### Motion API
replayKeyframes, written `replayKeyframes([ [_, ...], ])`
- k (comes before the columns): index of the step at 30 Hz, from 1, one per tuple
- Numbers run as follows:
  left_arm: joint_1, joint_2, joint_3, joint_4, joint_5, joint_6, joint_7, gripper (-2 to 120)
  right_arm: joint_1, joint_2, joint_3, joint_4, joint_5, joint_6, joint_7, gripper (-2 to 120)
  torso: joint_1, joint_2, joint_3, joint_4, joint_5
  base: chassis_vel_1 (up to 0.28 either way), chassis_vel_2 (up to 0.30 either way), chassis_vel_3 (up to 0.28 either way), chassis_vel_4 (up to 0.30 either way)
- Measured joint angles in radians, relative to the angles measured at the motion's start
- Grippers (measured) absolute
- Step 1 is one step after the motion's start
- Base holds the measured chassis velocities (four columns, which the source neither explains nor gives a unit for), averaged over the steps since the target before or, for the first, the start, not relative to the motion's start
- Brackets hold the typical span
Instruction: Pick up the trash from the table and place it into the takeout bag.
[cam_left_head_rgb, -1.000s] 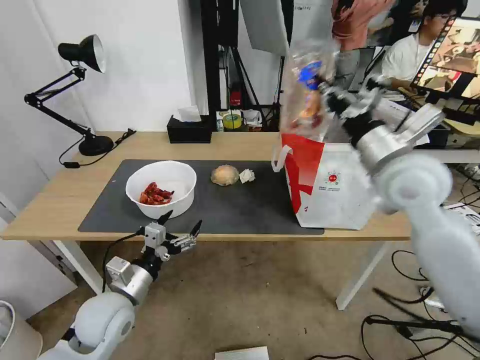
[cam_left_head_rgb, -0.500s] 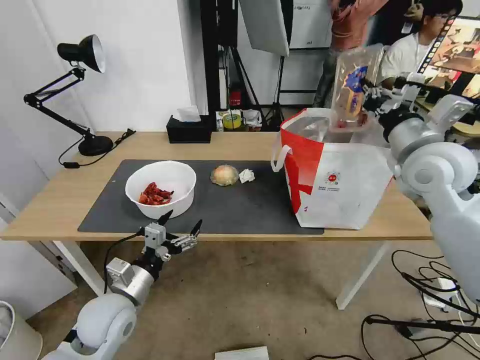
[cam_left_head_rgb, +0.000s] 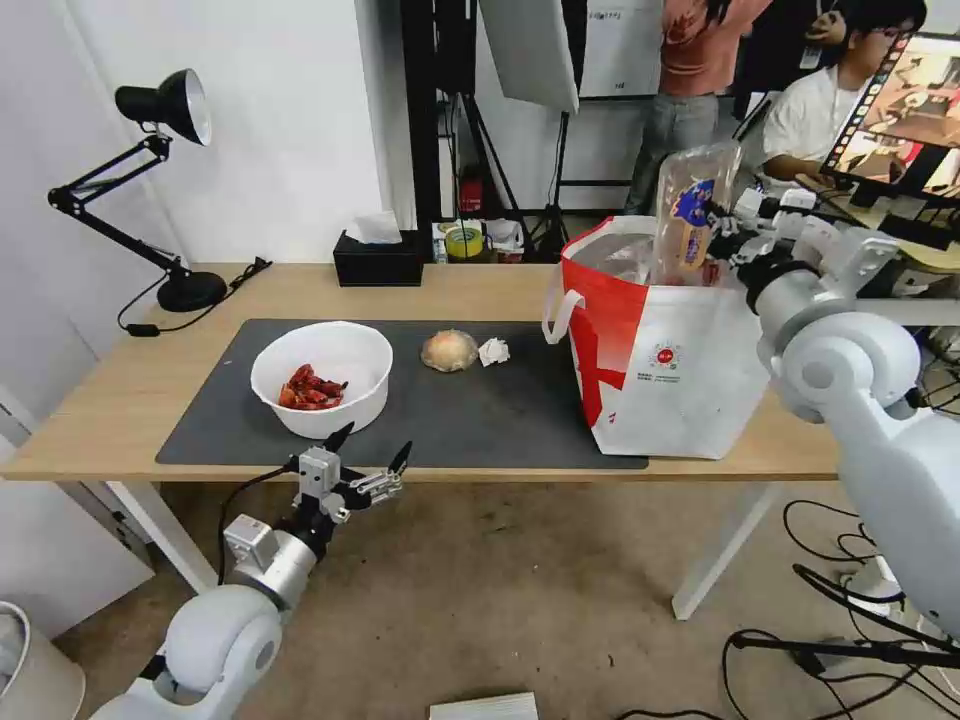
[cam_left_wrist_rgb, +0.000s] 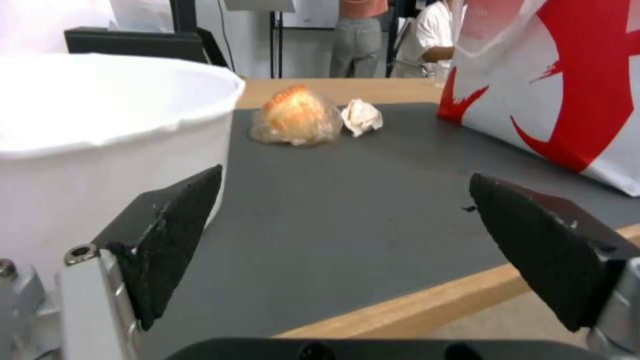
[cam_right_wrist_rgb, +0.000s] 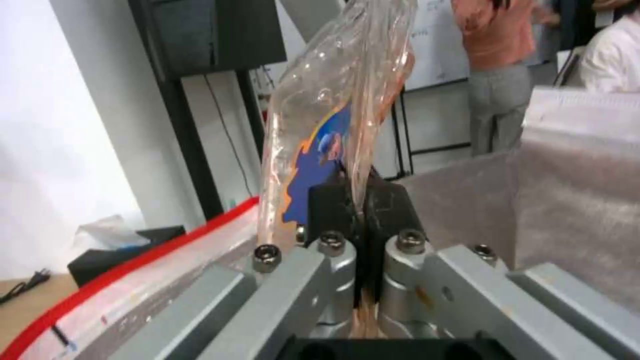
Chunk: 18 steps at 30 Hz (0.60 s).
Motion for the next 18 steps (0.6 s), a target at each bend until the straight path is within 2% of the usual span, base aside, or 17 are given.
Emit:
replayKeyframes([
  [14, 0.0, 0.001, 0.005, 0.003, 0.008, 0.005, -0.001, 100, -0.03, 0.026, 0.002, 0.024, 0.015, -0.013, 0.023, 0, 0.0, 0.0, 0.0, 0.0, 0.0, 0.0, 0.0, 0.0, 0.0],
  [18, -0.003, 0.001, 0.007, 0.003, 0.008, 0.006, -0.002, 100, -0.039, 0.027, 0.01, 0.034, 0.039, -0.033, 0.039, 8, 0.0, 0.0, 0.0, 0.0, 0.0, 0.0, 0.0, 0.0, 0.0],
])
